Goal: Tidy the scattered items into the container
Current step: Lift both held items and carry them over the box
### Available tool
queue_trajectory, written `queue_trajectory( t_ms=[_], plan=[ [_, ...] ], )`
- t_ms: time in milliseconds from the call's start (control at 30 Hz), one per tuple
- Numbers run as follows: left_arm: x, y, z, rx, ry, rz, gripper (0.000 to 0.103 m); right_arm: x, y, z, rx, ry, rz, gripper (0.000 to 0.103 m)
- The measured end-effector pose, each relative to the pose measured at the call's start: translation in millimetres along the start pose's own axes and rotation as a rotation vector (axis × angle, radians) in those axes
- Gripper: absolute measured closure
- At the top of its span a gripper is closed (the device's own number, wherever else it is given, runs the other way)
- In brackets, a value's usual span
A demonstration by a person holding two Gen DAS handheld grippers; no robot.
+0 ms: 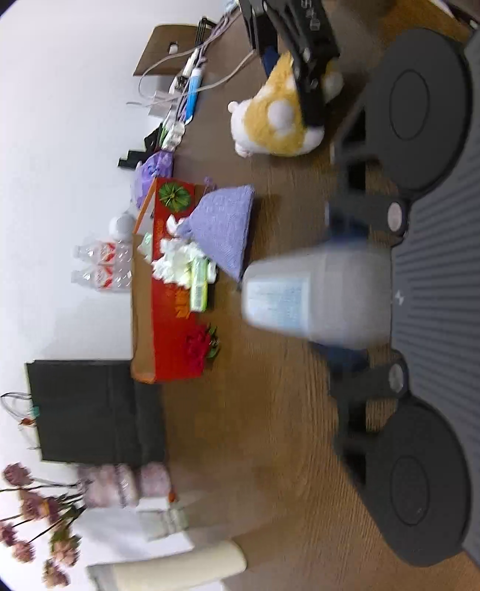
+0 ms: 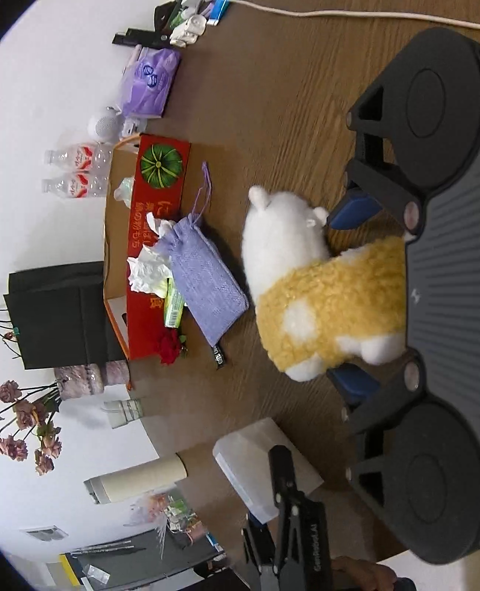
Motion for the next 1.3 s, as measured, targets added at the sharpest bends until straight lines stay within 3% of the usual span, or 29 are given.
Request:
queue_trajectory(
  t_ms=[67,267,433,533,1000,1300],
  plan=[
    [0,2,-3,0.001,0.017,0.002,0.059,0,-4,1,-0.003,0.003,0.024,0.054],
    [13,12,-30,0.096,0.143,-0.025,0.059,-3,-31,-10,-0.209,0.058,0.014,0.055],
    [22,31,-65,0.171,0.295,-0.014,0.058,11,-56,-49,-0.282,0.255,0.064,0.055],
    [25,42,-82,0.167,0.341,-0.013,0.058,15,-62,-69,-0.311,0.348,0.098,0.055],
    [15,48,-102,0.174,0.353,-0.031,0.058,2,-81,-90,-0.28,0.369,0.124,0.054],
    [38,35,-74,0.172,0.325,-0.063,0.058,13,-60,-76,-0.263,0.346,0.157,0.054]
  ],
)
Point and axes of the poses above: each gripper's, at about its wrist camera, not at the fingertips, and z roughly the way its jaws point, y to its right, x to its top, the point moved 6 cm from there along z, roughly the way its jaws point, and after that the axes turned 3 degrees about x, right-handed, at the moved point
